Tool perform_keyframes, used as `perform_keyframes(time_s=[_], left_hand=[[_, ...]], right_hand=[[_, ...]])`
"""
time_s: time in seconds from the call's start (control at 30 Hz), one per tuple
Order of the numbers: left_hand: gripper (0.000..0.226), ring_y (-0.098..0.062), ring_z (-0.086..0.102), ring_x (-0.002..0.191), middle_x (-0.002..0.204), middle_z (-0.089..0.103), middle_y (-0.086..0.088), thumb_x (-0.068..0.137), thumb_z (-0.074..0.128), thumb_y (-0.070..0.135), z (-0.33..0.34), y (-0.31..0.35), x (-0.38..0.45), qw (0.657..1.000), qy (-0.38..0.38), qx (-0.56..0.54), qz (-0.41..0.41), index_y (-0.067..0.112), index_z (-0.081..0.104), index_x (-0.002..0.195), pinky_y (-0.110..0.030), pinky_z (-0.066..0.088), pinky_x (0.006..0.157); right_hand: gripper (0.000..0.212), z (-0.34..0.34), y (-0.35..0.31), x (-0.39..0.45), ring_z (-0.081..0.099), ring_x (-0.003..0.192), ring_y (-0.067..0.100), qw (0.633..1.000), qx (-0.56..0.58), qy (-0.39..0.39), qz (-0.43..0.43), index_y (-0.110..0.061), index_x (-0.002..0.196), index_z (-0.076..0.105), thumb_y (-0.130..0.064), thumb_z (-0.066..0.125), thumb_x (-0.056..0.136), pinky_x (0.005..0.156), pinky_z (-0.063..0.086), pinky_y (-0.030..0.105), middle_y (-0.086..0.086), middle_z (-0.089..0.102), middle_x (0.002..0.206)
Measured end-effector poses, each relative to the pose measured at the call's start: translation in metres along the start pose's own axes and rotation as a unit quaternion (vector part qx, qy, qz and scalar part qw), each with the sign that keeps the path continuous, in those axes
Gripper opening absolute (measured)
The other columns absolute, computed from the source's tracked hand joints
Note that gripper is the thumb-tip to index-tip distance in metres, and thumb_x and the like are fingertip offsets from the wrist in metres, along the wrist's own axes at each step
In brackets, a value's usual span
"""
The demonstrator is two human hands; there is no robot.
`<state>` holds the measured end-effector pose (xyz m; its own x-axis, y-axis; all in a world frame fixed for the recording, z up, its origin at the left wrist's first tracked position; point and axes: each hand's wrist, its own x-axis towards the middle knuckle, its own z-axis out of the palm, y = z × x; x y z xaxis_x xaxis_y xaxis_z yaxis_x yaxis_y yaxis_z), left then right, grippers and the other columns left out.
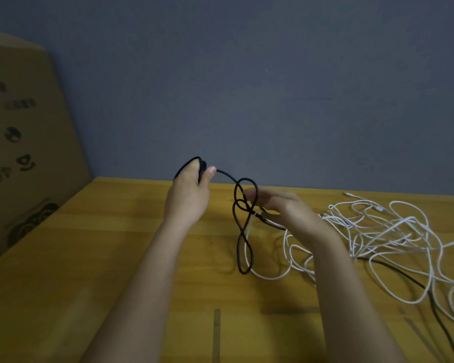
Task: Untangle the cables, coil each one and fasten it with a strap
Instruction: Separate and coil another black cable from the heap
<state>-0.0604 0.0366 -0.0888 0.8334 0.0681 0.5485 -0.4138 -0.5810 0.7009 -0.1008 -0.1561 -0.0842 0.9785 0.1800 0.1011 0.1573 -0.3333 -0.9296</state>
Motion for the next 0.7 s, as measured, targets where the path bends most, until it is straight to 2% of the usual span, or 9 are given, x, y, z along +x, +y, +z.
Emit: perform_keyframes(time_s=[0.03,0.1,0.17,0.23,0.3,0.4,0.57,0.63,0.7], left_hand=[[0.036,-0.027,0.051,0.065,0.074,0.053,-0.013,0.1,0.041,0.035,0.0,0.001,0.0,1.0,-0.002,-0.009,0.001,0.006,0.046,0.08,-0.036,0.038,0.057],[0.036,-0.029,0.054,0.069,0.078,0.056,-0.016,0.1,0.041,0.035,0.0,0.003,0.0,1.0,-0.003,-0.019,0.003,0.005,0.047,0.082,-0.038,0.041,0.06],[0.035,-0.028,0.055,0.069,0.079,0.057,-0.015,0.101,0.04,0.035,0.001,0.004,-0.001,1.0,-0.001,-0.005,0.005,0.005,0.047,0.084,-0.043,0.044,0.062],[0.034,-0.027,0.055,0.069,0.078,0.056,-0.012,0.101,0.04,0.035,0.002,0.005,-0.001,1.0,0.006,0.027,0.009,0.005,0.047,0.087,-0.046,0.046,0.063],[0.033,-0.025,0.054,0.073,0.081,0.056,-0.008,0.101,0.039,0.035,0.002,0.006,-0.002,0.999,0.004,0.038,0.006,0.005,0.048,0.092,-0.044,0.045,0.064],[0.031,-0.019,0.049,0.071,0.078,0.049,0.0,0.102,0.037,0.036,0.002,0.014,-0.005,0.999,-0.043,-0.006,-0.001,0.009,0.044,0.089,-0.037,0.038,0.062],[0.031,-0.015,0.046,0.074,0.082,0.047,0.001,0.102,0.03,0.041,0.0,0.026,-0.01,0.987,-0.135,-0.076,-0.041,0.015,0.039,0.089,-0.03,0.037,0.067],[0.042,-0.011,0.047,0.071,0.081,0.049,0.001,0.098,0.03,0.054,-0.003,0.029,-0.011,0.98,-0.174,-0.085,-0.054,0.013,0.042,0.093,-0.028,0.038,0.066],[0.057,-0.002,0.047,0.072,0.084,0.049,0.005,0.084,0.037,0.067,-0.004,0.032,-0.013,0.973,-0.204,-0.085,-0.067,0.012,0.043,0.098,-0.024,0.037,0.066]], right_hand=[[0.046,0.0,0.003,0.001,0.049,0.123,0.005,1.0,-0.016,-0.003,-0.001,-0.024,0.129,0.056,0.002,0.04,0.094,0.1,0.041,0.026,-0.009,0.059,0.129],[0.047,0.004,0.012,0.003,0.046,0.126,0.007,0.997,-0.073,-0.013,0.006,-0.026,0.137,0.047,-0.003,0.05,0.095,0.102,0.038,0.027,-0.008,0.054,0.134],[0.039,0.008,0.021,0.007,0.053,0.119,0.008,0.991,-0.132,0.005,0.013,-0.022,0.13,0.055,-0.009,0.059,0.093,0.102,0.042,0.029,-0.007,0.062,0.122],[0.027,0.009,0.025,0.01,0.059,0.105,0.009,0.985,-0.169,0.041,0.012,-0.017,0.117,0.065,-0.009,0.062,0.091,0.086,0.046,0.021,-0.008,0.066,0.103],[0.021,0.009,0.027,0.01,0.059,0.094,0.007,0.981,-0.184,0.068,0.008,-0.016,0.109,0.068,-0.01,0.065,0.089,0.073,0.042,0.013,-0.009,0.064,0.094],[0.016,0.008,0.029,0.013,0.057,0.087,0.004,0.974,-0.187,0.125,-0.013,-0.018,0.101,0.07,-0.012,0.069,0.086,0.067,0.038,0.008,-0.01,0.064,0.087],[0.014,0.012,0.027,0.017,0.063,0.086,0.014,0.946,-0.181,0.266,-0.035,-0.015,0.1,0.072,-0.017,0.069,0.087,0.07,0.044,0.023,-0.003,0.068,0.087],[0.012,0.013,0.025,0.017,0.064,0.081,0.014,0.927,-0.18,0.326,-0.043,-0.014,0.098,0.072,-0.019,0.068,0.087,0.067,0.044,0.024,-0.002,0.07,0.086],[0.01,0.015,0.024,0.017,0.062,0.077,0.014,0.916,-0.177,0.355,-0.054,-0.014,0.093,0.071,-0.021,0.07,0.086,0.064,0.039,0.023,-0.002,0.069,0.083]])
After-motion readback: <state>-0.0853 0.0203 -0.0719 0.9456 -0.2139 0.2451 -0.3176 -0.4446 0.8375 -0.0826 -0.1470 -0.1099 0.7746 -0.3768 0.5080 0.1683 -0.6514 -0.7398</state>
